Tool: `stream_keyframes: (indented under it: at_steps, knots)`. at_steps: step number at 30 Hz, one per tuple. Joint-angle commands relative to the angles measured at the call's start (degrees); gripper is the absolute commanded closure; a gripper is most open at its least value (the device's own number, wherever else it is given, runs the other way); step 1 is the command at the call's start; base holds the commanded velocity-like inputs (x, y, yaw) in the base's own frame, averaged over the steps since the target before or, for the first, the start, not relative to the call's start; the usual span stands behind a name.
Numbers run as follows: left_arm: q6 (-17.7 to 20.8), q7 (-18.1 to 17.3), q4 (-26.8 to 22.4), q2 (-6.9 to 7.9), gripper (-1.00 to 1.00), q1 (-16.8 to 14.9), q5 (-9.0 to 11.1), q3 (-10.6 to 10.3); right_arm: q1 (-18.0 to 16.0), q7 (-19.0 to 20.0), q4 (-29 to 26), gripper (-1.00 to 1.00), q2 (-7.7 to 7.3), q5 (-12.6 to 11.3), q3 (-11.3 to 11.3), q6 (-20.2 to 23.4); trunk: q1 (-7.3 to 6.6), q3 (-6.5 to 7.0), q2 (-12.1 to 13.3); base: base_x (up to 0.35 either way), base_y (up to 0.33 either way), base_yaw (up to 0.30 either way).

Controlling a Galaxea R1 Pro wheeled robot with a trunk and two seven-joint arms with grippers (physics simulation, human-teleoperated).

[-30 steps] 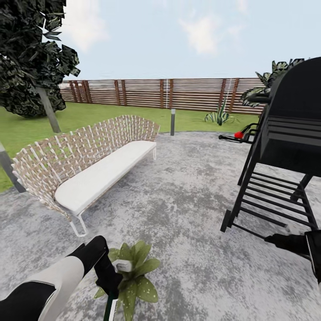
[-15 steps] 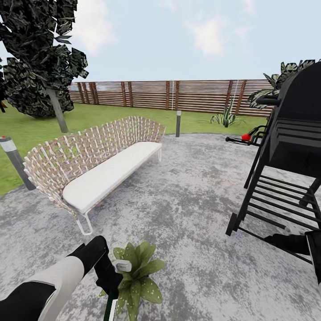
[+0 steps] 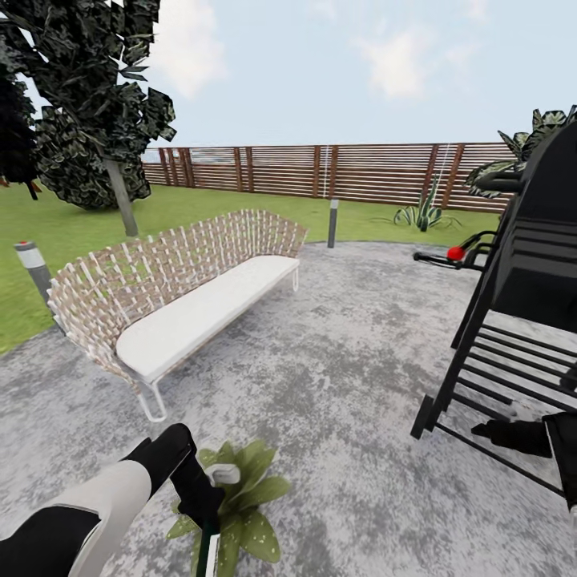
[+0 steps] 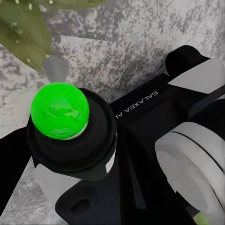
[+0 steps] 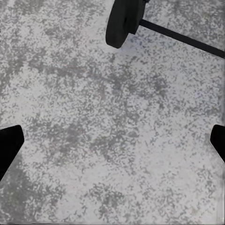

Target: Pick up the pesticide atomizer in the garden and spray insectifuge to fully cover both potted plants in the garden.

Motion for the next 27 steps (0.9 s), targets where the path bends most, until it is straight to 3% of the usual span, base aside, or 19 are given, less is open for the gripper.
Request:
stream_keyframes:
  at_steps: [1,3,4,6,8,19,22,27]
  knots:
    - [0.3,-0.5,-0.1,0.03,1.00,0.0,-0.2,-0.3,-0.1,0.7,0.0,-1.00,1.18,0.6,2.8,0.1,0.00,-0.06,0.0,0.089,-0.157,0.002]
    - [0.3,-0.5,-0.1,0.03,1.00,0.0,-0.2,-0.3,0.0,0.7,0.0,-1.00,4.77,0.6,7.3,0.1,0.00,-0.06,0.0,0.057,-0.104,0.001]
    - [0.3,-0.5,-0.1,0.03,1.00,0.0,-0.2,-0.3,-0.1,0.6,0.1,-1.00,9.07,0.6,11.7,0.1,0.00,-0.06,0.0,0.018,-0.034,0.000]
    - [0.3,-0.5,-0.1,0.03,1.00,0.0,-0.2,-0.3,0.0,0.5,0.1,-1.00,12.78,0.7,15.8,0.1,0.00,-0.06,0.0,0.009,-0.017,0.000]
    - [0.3,-0.5,-0.1,0.03,1.00,0.0,-0.2,-0.3,-0.1,0.6,0.0,-1.00,14.43,0.6,17.9,0.1,0.00,-0.06,0.0,0.003,-0.005,0.000]
    - [0.3,-0.5,0.0,0.12,1.00,0.0,-0.2,-0.2,0.0,0.7,-0.2,-1.00,15.35,0.4,19.1,0.2,0.00,-0.10,0.0,0.000,0.000,0.049]
    - [0.3,-0.5,0.0,0.12,1.00,0.0,-0.2,-0.2,0.0,0.7,-0.2,-1.00,17.19,0.4,19.2,0.2,0.00,-0.17,0.0,0.000,0.000,0.220]
    - [0.3,-0.5,0.1,0.12,1.00,0.0,-0.2,-0.2,0.0,0.7,-0.2,-1.00,17.82,0.4,19.3,0.2,0.00,-0.28,0.0,0.000,0.000,0.222]
